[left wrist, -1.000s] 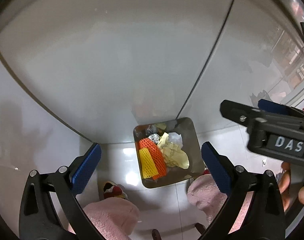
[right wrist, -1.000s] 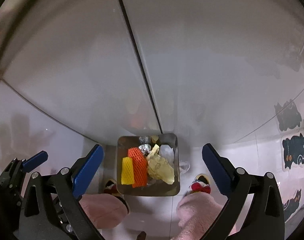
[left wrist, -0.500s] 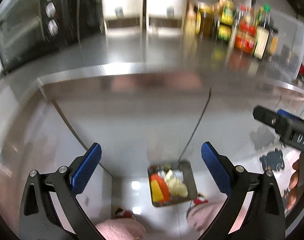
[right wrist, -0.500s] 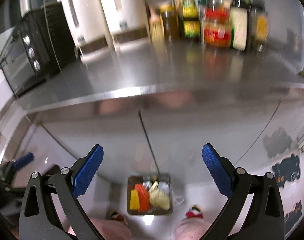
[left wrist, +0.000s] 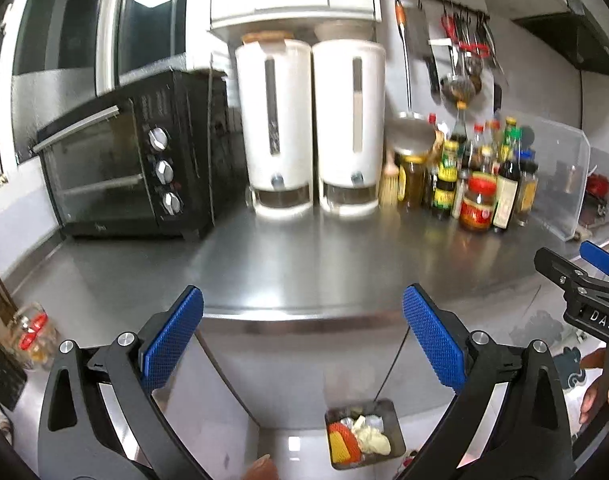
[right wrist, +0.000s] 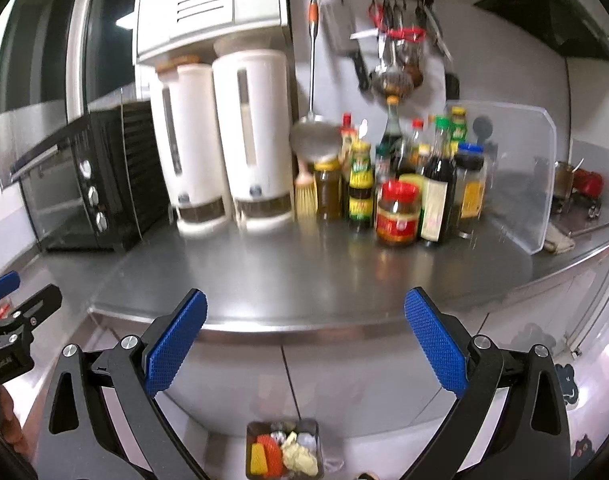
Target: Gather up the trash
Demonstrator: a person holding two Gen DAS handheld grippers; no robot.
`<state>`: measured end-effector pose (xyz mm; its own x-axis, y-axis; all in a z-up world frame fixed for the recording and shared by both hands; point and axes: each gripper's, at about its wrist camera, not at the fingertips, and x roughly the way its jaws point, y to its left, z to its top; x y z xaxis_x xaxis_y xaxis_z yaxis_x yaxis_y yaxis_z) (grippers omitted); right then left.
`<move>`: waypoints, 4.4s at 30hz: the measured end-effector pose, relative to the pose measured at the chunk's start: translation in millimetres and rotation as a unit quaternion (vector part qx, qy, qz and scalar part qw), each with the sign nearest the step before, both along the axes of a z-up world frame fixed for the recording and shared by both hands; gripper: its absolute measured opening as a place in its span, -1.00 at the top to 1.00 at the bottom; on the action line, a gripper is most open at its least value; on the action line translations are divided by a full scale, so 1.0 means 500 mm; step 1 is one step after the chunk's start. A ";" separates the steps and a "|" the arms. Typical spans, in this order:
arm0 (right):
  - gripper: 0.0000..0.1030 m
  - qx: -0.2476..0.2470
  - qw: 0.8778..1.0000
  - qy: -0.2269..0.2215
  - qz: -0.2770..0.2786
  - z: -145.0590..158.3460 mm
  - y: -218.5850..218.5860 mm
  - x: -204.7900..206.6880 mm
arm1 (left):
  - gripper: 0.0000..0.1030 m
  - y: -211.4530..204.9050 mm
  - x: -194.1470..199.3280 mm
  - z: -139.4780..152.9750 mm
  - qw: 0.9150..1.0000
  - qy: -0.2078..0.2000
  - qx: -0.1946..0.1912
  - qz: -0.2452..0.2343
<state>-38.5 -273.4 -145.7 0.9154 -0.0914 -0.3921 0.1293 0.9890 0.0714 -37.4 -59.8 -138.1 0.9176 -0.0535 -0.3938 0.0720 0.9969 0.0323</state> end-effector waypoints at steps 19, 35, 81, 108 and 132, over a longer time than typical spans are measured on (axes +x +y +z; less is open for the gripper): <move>-0.94 -0.033 0.999 -0.031 -0.015 0.079 0.050 -0.061 | -0.84 0.045 -0.073 0.049 0.999 -0.050 -0.013 0.006; -0.94 -0.035 0.999 -0.035 -0.017 0.085 0.061 -0.068 | -0.84 0.060 -0.078 0.056 0.999 -0.048 -0.022 0.007; -0.94 -0.033 0.999 -0.034 -0.018 0.085 0.057 -0.072 | -0.84 0.067 -0.080 0.060 0.998 -0.053 -0.016 0.008; -0.94 -0.032 0.999 -0.034 -0.018 0.085 0.062 -0.066 | -0.84 0.081 -0.069 0.062 0.999 -0.053 -0.014 0.006; -0.94 -0.035 0.999 -0.032 -0.014 0.074 0.058 -0.062 | -0.84 0.081 -0.063 0.057 0.999 -0.050 -0.018 -0.001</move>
